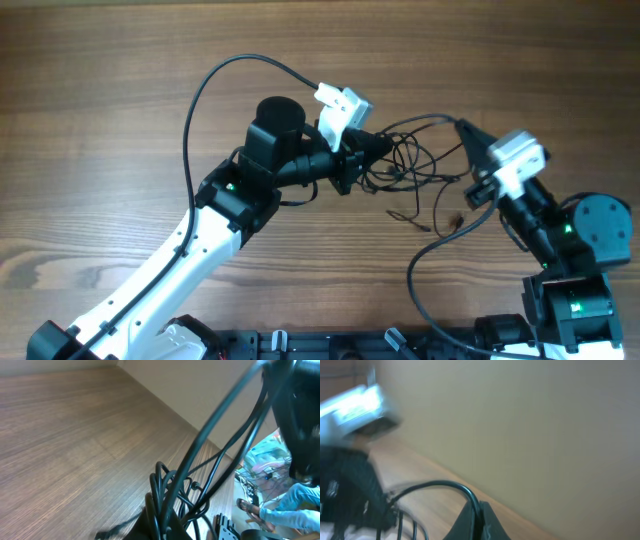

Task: Untangle cables

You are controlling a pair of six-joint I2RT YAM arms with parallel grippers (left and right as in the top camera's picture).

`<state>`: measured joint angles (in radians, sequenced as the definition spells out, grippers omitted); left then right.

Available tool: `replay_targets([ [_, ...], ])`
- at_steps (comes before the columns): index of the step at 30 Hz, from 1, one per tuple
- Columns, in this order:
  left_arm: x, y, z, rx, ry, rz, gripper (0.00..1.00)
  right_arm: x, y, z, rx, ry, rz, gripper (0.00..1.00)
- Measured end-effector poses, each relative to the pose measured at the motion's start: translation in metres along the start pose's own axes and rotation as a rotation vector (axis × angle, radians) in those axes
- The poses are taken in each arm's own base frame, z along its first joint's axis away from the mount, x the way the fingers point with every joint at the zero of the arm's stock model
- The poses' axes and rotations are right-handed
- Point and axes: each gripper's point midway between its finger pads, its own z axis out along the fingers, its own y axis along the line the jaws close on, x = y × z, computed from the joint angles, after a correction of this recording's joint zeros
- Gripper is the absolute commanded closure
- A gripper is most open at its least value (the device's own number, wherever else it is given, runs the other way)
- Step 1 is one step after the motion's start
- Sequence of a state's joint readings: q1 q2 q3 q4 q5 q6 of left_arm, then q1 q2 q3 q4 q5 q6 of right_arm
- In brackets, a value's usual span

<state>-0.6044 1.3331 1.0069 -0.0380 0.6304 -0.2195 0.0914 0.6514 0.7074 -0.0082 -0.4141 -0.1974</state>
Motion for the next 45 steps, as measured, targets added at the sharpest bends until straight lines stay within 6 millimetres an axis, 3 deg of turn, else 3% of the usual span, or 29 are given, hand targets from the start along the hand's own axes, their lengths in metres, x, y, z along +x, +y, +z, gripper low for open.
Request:
replay_targets([
  [3,0.006,-0.013,0.005,0.036,0.021,0.012,0.96,-0.002,-0.022,-0.002,0.124,-0.016,0.247,0.96],
  [7,0.023,-0.056,0.015,0.174,0.073,0.124,0.96,0.006,-0.048,-0.007,0.289,-0.023,0.439,0.96],
  [12,0.034,-0.077,0.020,0.232,0.095,0.200,0.96,0.042,-0.072,-0.021,0.495,0.069,0.575,0.96],
  [18,0.043,-0.059,0.020,0.145,0.135,0.179,0.96,0.103,-0.104,-0.071,0.947,0.102,0.932,0.91],
  [23,0.043,0.003,0.013,-0.162,0.132,0.013,0.96,0.135,-0.107,-0.106,1.200,0.017,1.203,0.91],
  [24,0.040,0.022,0.007,-0.241,0.114,-0.039,0.96,0.138,-0.108,-0.112,1.244,-0.038,1.283,0.84],
  [25,0.038,0.028,0.005,-0.267,0.104,-0.053,0.96,0.139,-0.108,-0.113,1.257,-0.056,1.306,0.73],
  [27,0.034,0.034,0.003,-0.295,0.084,-0.071,0.96,0.143,-0.106,-0.117,1.282,-0.067,1.342,0.50],
  [29,0.031,0.035,0.003,-0.298,0.072,-0.070,0.96,0.150,-0.103,-0.122,1.306,-0.041,1.347,0.36],
  [30,0.028,0.034,0.004,-0.293,0.061,-0.063,0.96,0.153,-0.101,-0.124,1.314,-0.019,1.347,0.21],
  [32,0.023,0.029,0.006,-0.266,0.045,-0.045,0.96,0.152,-0.100,-0.120,1.279,0.043,1.280,0.06],
  [35,0.004,0.014,0.009,-0.189,-0.023,0.003,0.96,0.136,-0.091,-0.087,1.012,0.227,1.017,0.06],
  [37,-0.003,0.010,0.010,-0.166,-0.046,0.021,0.96,0.127,-0.072,-0.061,0.774,0.325,0.870,0.06],
  [38,-0.008,0.005,0.010,-0.145,-0.065,0.034,0.96,0.124,-0.063,-0.054,0.673,0.378,0.746,0.08],
  [39,-0.012,0.001,0.011,-0.123,-0.079,0.045,0.96,0.120,-0.036,-0.039,0.469,0.417,0.707,0.12],
  [42,-0.013,-0.003,0.011,-0.103,-0.082,0.053,0.96,0.108,0.006,-0.026,0.147,0.445,0.543,0.15],
  [44,-0.012,-0.006,0.011,-0.085,-0.076,0.057,0.96,0.102,0.025,-0.023,0.005,0.434,0.443,0.37],
  [45,-0.011,-0.010,0.012,-0.063,-0.069,0.074,0.96,0.100,0.030,-0.023,-0.040,0.428,0.393,0.39],
])
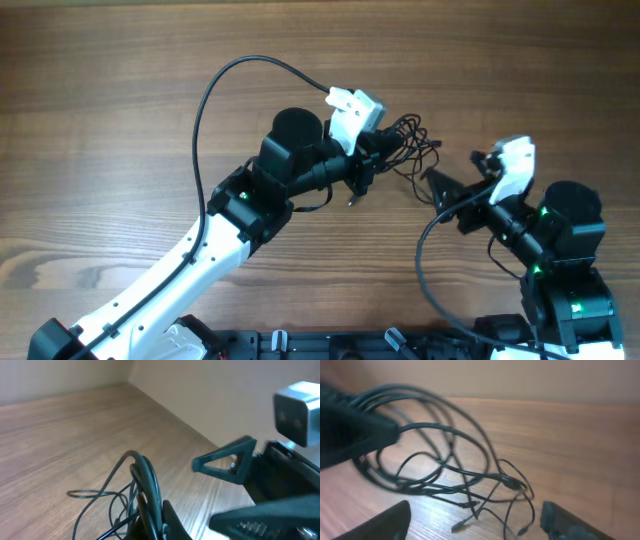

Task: Untangle cables

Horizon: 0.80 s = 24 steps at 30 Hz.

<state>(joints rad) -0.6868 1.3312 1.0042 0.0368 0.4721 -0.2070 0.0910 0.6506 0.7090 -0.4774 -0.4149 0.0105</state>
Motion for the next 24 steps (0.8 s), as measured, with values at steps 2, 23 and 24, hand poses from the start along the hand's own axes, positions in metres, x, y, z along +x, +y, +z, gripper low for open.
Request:
replay_targets([
  [2,0.002,-0.011,0.000,0.066,0.011,0.061,0.96,0.002,0.006,0.000,-0.037,0.006,-0.123,0.00],
  [23,-0.012,-0.046,-0.037,0.313,-0.027,0.283,0.96,0.007,0.023,-0.002,-0.142,-0.006,-0.479,0.87],
  [24,-0.012,-0.047,-0.037,0.319,-0.030,0.287,0.96,0.007,0.024,-0.002,-0.142,-0.007,-0.480,0.84],
])
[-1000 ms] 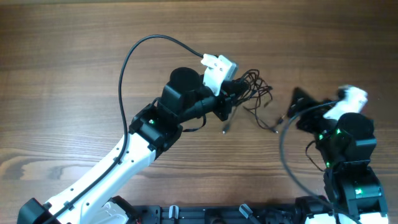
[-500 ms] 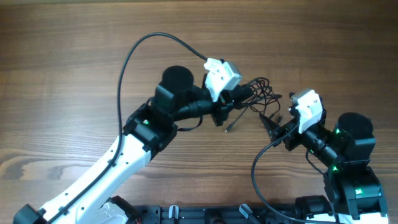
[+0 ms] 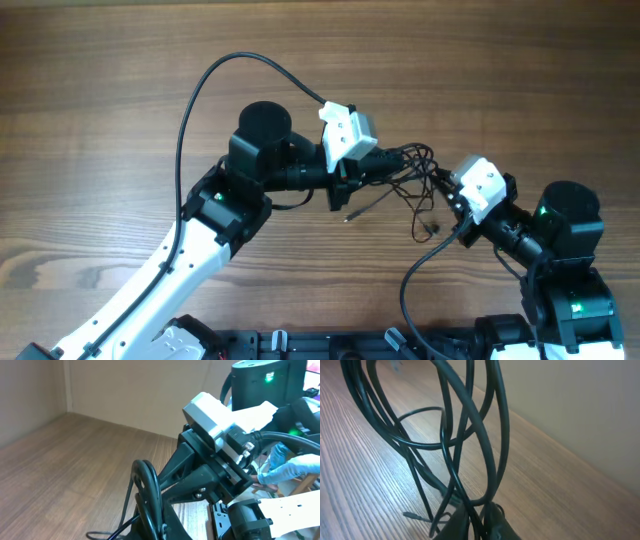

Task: Untangle cables

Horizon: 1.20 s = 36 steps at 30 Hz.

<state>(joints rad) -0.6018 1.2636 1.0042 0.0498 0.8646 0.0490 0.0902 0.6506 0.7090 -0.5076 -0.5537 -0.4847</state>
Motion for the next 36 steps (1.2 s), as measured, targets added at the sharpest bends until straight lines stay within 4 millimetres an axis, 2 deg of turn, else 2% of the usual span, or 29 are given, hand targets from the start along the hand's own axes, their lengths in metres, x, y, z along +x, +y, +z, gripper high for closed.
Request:
replay_targets([
  [5,-0.007,-0.005,0.000,0.025,-0.025,0.035,0.96,-0.001,0.001,0.000,-0.007,-0.003,-0.007,0.78],
  [6,-0.007,-0.005,0.000,0.026,-0.025,0.035,0.96,-0.001,0.003,0.000,-0.015,-0.008,-0.007,0.79],
  [8,-0.007,-0.005,0.000,0.028,-0.025,0.035,0.96,-0.003,0.005,0.000,-0.030,-0.016,-0.007,0.95],
  [14,-0.005,-0.001,0.000,0.006,-0.018,0.016,0.96,-0.007,0.006,0.000,-0.036,-0.036,-0.015,0.96],
  [16,0.000,0.009,-0.001,-0.056,-0.002,-0.029,0.96,-0.018,0.000,-0.001,-0.015,-0.077,-0.003,0.96],
  [19,0.016,0.044,-0.008,-0.271,0.041,-0.164,0.96,-0.044,-0.011,-0.004,0.023,-0.179,0.025,0.96],
  [22,0.050,0.087,-0.032,-0.570,0.111,-0.351,0.96,-0.072,-0.019,-0.011,0.047,-0.289,0.061,0.96],
  [27,0.071,0.120,-0.070,-0.790,0.123,-0.497,0.96,-0.077,-0.021,-0.012,0.049,-0.310,0.102,0.96],
  [28,0.073,0.128,-0.080,-0.838,0.113,-0.520,0.96,-0.068,-0.027,-0.011,0.086,-0.275,0.137,0.90],
  [29,0.074,0.132,-0.086,-0.859,0.109,-0.528,0.96,-0.063,-0.032,-0.010,0.116,-0.253,0.162,0.53],
  [30,0.075,0.132,-0.086,-0.862,0.110,-0.532,0.96,-0.052,-0.040,-0.009,0.167,-0.213,0.216,0.22],
  [31,0.075,0.133,-0.087,-0.865,0.110,-0.533,0.96,-0.044,-0.048,-0.009,0.216,-0.183,0.251,0.00],
  [34,0.068,0.128,-0.080,-0.803,0.090,-0.526,0.96,-0.020,-0.062,-0.011,0.320,-0.096,0.323,0.00],
  [36,0.054,0.114,-0.063,-0.663,0.070,-0.480,0.96,-0.012,-0.063,-0.011,0.340,-0.062,0.341,0.00],
])
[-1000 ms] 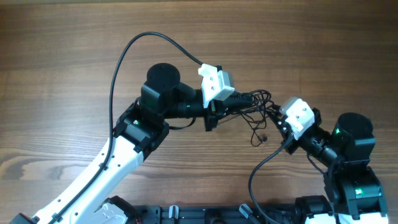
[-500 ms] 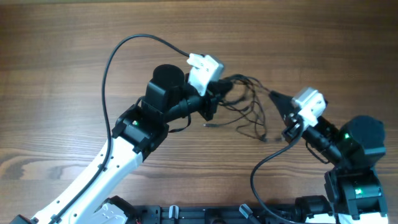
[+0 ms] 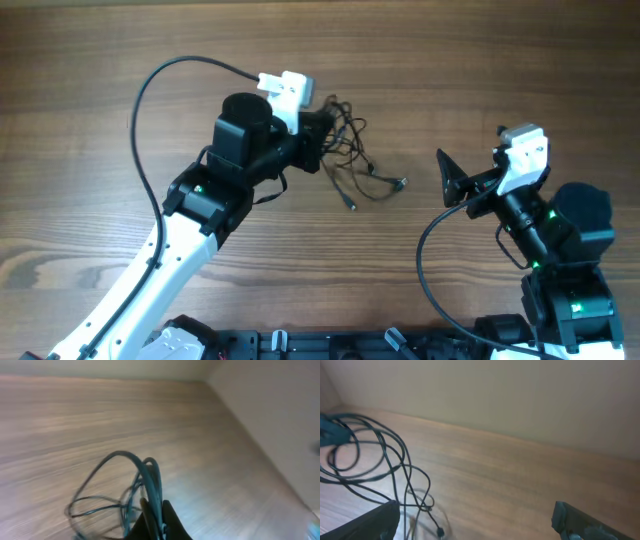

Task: Untangle cables

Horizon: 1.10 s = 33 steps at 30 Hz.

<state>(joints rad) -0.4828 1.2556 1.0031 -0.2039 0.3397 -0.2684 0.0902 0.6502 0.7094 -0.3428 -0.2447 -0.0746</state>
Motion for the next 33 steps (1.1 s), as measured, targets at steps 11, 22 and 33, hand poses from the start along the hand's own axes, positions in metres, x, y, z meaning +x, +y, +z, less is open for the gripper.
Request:
replay_targets([
  [11,0.025,-0.104,-0.037,0.665,0.074,0.324,0.96,-0.005,0.085,-0.022,-0.503,-0.125,-0.357,0.02],
  [22,0.038,-0.150,-0.045,0.812,0.024,0.513,0.14,-0.006,0.106,-0.036,-0.644,-0.178,-0.396,0.96],
  [33,0.007,-0.089,-0.016,0.460,0.049,0.096,0.00,-0.048,0.060,-0.016,-0.362,-0.204,-0.039,0.96],
])
